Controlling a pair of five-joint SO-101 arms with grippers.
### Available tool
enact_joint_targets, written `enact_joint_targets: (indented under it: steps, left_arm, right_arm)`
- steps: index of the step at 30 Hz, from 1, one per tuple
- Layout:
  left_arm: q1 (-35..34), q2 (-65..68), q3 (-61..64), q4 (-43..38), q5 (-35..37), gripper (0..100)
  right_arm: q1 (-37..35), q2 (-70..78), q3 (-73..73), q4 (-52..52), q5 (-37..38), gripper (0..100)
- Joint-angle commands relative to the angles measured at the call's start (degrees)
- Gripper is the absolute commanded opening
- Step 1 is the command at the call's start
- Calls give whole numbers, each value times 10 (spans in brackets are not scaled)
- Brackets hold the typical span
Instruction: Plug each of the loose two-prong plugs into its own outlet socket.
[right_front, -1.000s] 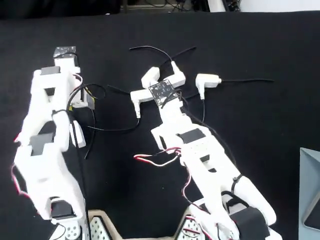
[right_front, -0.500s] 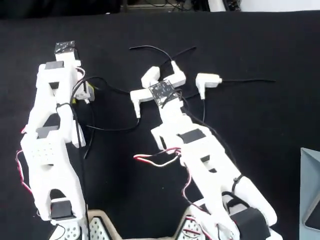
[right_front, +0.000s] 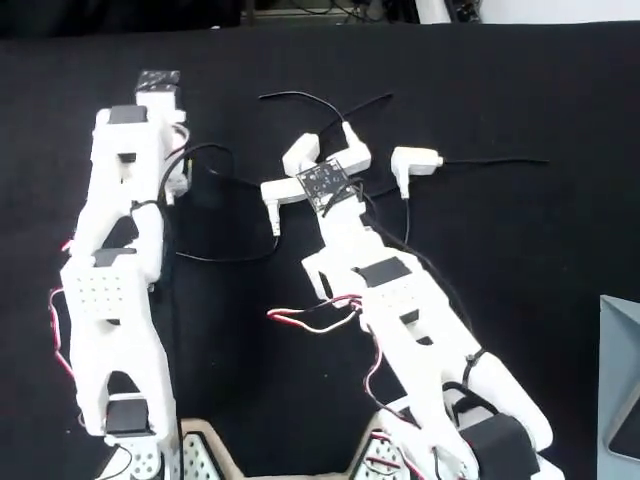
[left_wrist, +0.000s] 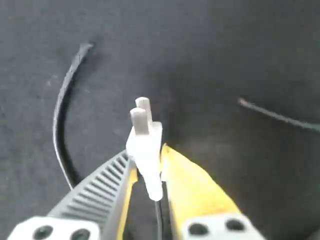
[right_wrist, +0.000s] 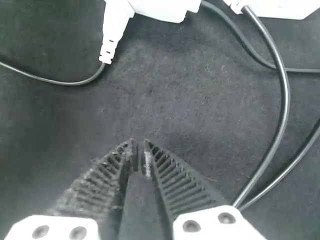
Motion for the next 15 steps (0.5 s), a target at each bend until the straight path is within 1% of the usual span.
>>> enact_joint_targets:
  steps: [1,7,11,13,15]
  left_arm:
    - [38,-84,-82,93,-30,28]
    - [78,-163,-133,196,-69,28]
    - [85,-211,-127,219,-94,28]
    - [82,-232,-109,219,-135,28]
    - [85,-253,-79,219,-200,28]
  right_arm:
    - [11,-21,-2,-7,2,12]
    - [14,-21,-2,-7,2,12]
    - [20,-22,-2,-9,2,12]
    - [37,-24,-6,-10,2,12]
    - [61,-25,-11,-10,2,12]
